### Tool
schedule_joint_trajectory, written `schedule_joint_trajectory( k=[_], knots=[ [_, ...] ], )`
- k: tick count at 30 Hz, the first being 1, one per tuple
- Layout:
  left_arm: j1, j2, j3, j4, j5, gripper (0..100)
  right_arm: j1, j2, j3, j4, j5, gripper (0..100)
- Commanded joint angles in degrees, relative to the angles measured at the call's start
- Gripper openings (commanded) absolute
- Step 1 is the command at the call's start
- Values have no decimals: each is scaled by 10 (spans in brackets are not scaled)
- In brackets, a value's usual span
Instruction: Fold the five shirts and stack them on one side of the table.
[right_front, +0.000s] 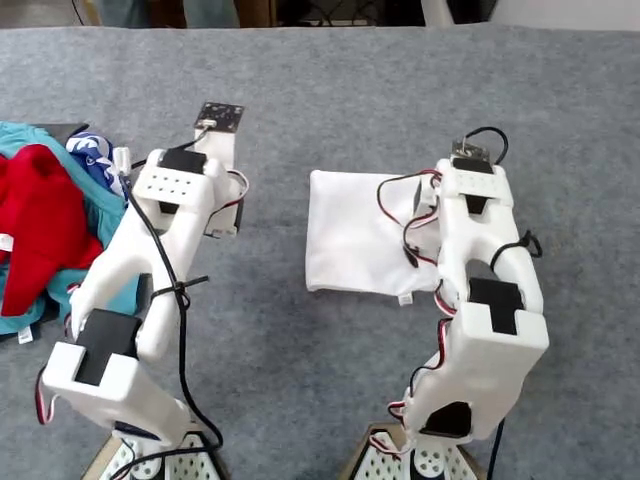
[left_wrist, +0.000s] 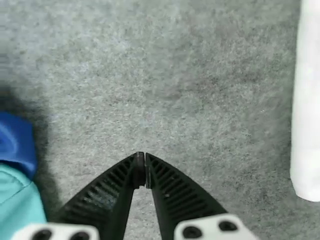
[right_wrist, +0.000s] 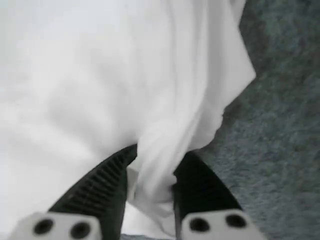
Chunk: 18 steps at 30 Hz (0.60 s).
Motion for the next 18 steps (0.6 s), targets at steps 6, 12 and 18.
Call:
schedule_joint_trajectory(
  k=[6, 12, 18],
  knots=[
    [-14, -25, 13, -4, -3, 36, -12, 16, -26, 9, 40, 15],
    [-15, -25, 30, -4, -3, 36, 11, 17, -161, 79, 124, 15],
    [-15, -25, 34, -3, -3, 36, 62, 20, -352, 157, 241, 15]
  ],
)
